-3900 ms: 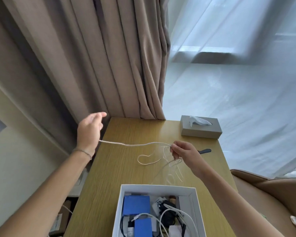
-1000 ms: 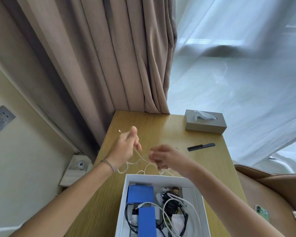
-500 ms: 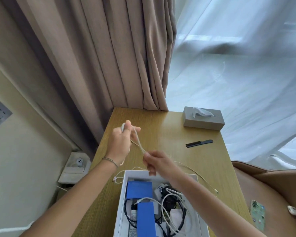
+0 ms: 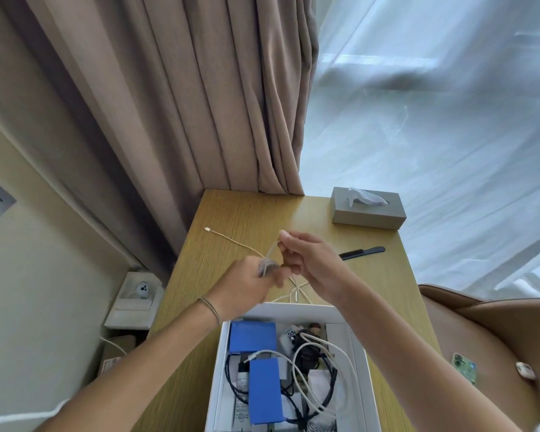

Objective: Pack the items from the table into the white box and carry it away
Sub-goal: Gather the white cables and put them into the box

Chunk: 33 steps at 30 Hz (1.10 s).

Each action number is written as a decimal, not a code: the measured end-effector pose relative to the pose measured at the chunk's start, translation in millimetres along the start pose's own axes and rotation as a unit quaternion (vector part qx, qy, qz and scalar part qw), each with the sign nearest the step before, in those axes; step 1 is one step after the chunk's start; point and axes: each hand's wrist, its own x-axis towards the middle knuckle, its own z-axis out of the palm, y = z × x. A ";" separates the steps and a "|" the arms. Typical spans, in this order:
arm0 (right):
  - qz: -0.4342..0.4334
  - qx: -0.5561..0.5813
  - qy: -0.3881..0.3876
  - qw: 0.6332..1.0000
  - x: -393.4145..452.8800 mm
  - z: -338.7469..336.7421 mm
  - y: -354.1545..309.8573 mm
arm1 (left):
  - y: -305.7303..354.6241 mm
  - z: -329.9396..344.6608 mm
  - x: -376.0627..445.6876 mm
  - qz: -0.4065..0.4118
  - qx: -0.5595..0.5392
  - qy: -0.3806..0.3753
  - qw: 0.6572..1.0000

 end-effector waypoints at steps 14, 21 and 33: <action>0.085 -0.200 -0.076 0.973 -23.8 12.5 58.4 | 2.8 -32.1 11.1 -0.071 -0.230 0.193 0.951; -0.016 -0.074 -0.060 0.995 -18.1 -0.5 -1.3 | 4.6 -7.2 -4.3 -0.013 -0.077 -0.072 0.994; -0.096 -0.043 0.064 0.992 -20.2 14.7 19.6 | 50.9 -40.7 16.8 0.008 -0.342 0.161 0.926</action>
